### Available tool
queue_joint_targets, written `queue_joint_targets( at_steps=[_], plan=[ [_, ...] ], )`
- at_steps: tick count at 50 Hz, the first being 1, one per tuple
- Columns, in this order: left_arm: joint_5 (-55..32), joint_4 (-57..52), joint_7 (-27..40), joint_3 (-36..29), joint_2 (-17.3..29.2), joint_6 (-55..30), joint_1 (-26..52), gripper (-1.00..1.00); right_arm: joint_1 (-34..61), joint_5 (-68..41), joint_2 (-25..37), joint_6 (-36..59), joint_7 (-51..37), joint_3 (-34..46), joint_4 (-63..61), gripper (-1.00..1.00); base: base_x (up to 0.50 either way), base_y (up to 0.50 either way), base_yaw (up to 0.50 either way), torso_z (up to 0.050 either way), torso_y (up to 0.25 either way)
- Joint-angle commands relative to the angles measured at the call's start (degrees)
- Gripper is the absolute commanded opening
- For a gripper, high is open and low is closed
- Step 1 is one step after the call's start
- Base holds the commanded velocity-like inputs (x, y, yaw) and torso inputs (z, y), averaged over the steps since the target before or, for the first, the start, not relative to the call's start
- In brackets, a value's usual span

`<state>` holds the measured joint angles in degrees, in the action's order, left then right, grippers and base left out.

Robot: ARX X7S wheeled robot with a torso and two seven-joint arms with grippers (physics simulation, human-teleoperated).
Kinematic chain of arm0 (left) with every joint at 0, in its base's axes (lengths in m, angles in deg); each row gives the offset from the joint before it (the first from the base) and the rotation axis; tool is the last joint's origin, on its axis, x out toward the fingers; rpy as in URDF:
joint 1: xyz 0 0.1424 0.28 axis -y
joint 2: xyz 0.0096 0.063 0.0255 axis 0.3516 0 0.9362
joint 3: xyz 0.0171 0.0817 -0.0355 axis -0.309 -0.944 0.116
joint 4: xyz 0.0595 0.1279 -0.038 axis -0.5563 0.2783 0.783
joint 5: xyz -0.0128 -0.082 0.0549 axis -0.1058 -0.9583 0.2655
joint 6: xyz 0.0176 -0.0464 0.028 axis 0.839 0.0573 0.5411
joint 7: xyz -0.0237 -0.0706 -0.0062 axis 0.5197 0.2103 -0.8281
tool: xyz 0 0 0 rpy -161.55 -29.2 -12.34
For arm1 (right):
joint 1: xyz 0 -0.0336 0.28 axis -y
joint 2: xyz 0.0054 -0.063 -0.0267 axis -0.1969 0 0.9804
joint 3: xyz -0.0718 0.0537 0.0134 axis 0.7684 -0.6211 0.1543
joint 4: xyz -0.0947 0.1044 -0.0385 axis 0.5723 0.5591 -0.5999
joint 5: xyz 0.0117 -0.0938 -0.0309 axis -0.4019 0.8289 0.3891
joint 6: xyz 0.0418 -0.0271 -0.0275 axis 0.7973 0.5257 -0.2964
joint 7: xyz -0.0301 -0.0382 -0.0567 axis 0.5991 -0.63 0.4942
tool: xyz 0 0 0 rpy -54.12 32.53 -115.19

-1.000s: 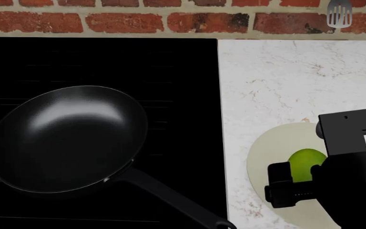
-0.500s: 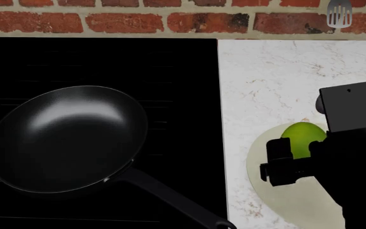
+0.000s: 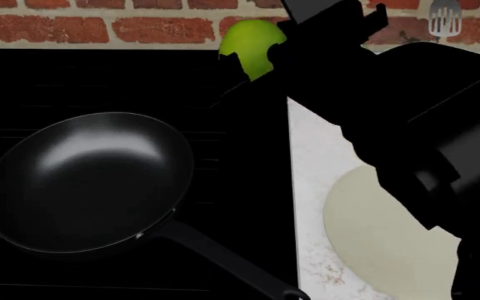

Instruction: Pick the lemon from the plate and place it in the pan.

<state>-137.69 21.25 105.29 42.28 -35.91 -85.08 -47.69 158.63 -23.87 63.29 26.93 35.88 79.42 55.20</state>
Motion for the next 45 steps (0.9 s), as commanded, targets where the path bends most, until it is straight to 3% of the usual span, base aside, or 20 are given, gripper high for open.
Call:
queue_joint_targets(
  at_steps=[1, 13, 19, 33, 43, 44, 45],
  plan=[
    [2.3, -0.8, 0.6, 2.8, -0.2, 3.0, -5.8, 1.0, 6.3, 5.1, -11.0, -6.8, 9.5, 9.6, 8.0, -1.0, 0.0, 0.0, 0.0, 0.0, 0.0],
    [1.9, -2.2, 0.8, 6.5, -0.4, 5.4, -12.8, 1.0, 3.1, 6.1, -16.8, -8.4, 11.1, 16.2, 4.8, -1.0, 0.0, 0.0, 0.0, 0.0, 0.0],
    [2.2, -1.7, 0.6, 7.0, -0.9, 6.7, -14.4, 1.0, 0.6, 7.3, -21.0, -12.3, 11.2, 17.7, 9.8, -1.0, 0.0, 0.0, 0.0, 0.0, 0.0],
    [1.0, -2.6, 2.3, 8.0, -1.4, 7.4, -16.3, 1.0, -4.4, 10.8, -21.6, -14.5, 10.9, 25.8, 9.6, -1.0, 0.0, 0.0, 0.0, 0.0, 0.0],
    [1.2, -1.9, 2.1, 7.7, -1.1, 8.3, -16.6, 1.0, -4.2, 10.3, -21.3, -15.0, 11.0, 25.9, 9.7, -1.0, 0.0, 0.0, 0.0, 0.0, 0.0],
    [1.3, -1.7, 2.1, 7.7, -1.1, 8.5, -16.7, 1.0, -4.1, 10.1, -21.3, -15.2, 10.9, 25.4, 9.7, 1.0, 0.0, 0.0, 0.0, 0.0, 0.0],
    [1.3, -1.7, 2.0, 7.6, -1.1, 8.6, -16.7, 1.0, -4.0, 10.0, -21.4, -15.4, 10.8, 25.2, 9.9, 1.0, 0.0, 0.0, 0.0, 0.0, 0.0]
  ],
)
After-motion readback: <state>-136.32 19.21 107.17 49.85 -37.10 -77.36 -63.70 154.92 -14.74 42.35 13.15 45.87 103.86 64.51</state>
